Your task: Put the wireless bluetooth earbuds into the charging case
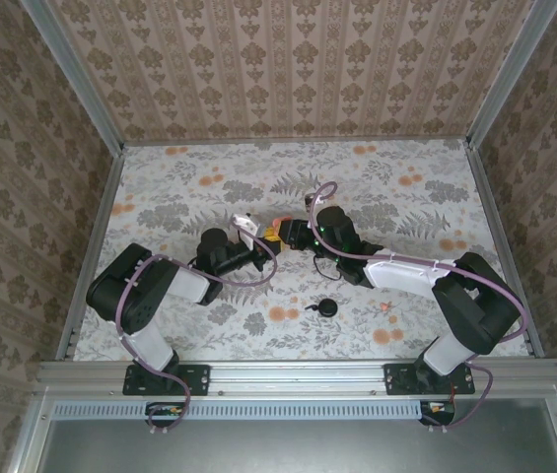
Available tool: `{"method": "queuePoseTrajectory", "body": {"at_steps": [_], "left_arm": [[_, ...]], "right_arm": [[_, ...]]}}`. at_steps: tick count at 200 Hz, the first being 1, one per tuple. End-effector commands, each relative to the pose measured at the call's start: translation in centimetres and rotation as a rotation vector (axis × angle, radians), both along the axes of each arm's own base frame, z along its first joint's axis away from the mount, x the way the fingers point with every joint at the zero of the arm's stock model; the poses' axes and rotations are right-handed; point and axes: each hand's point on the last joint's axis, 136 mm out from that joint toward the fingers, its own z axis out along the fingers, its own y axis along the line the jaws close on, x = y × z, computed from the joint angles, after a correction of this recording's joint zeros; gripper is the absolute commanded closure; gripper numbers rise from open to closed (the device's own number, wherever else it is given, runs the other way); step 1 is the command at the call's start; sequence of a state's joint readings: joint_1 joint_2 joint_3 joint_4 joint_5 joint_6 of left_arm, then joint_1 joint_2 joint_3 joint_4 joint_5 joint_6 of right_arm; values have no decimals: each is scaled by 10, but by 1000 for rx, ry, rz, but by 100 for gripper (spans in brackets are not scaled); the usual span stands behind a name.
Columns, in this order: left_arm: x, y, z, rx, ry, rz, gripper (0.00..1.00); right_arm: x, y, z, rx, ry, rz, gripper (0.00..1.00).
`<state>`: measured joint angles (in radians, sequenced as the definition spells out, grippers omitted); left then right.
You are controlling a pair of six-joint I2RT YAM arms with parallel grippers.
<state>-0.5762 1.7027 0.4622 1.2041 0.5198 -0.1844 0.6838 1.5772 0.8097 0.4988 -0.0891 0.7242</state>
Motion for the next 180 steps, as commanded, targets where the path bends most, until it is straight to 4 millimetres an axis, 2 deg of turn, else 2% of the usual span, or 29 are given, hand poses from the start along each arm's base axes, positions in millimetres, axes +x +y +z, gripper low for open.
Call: {"method": "queuePoseTrajectory", "body": {"at_steps": [1, 38, 103, 145, 171, 178, 180], "left_arm": [[2, -5, 24, -51, -61, -12, 86], [1, -4, 25, -48, -65, -14, 86], [1, -5, 27, -43, -75, -20, 86], [-2, -4, 25, -24, -94, -30, 86], [-6, -2, 24, -6, -123, -33, 86], [-8, -1, 25, -1, -130, -36, 86], [-8, -1, 25, 1, -133, -37, 86]], "right_arm": [[-9, 2, -4, 9, 26, 17, 70], [-7, 0, 1, 0, 16, 6, 65], [-7, -6, 8, -16, 1, -8, 61], [-10, -11, 27, -29, -33, -3, 61], [-15, -18, 47, -28, -56, 17, 60], [-16, -19, 45, -45, -48, 28, 60], [-18, -20, 52, -37, -60, 33, 60]]}}
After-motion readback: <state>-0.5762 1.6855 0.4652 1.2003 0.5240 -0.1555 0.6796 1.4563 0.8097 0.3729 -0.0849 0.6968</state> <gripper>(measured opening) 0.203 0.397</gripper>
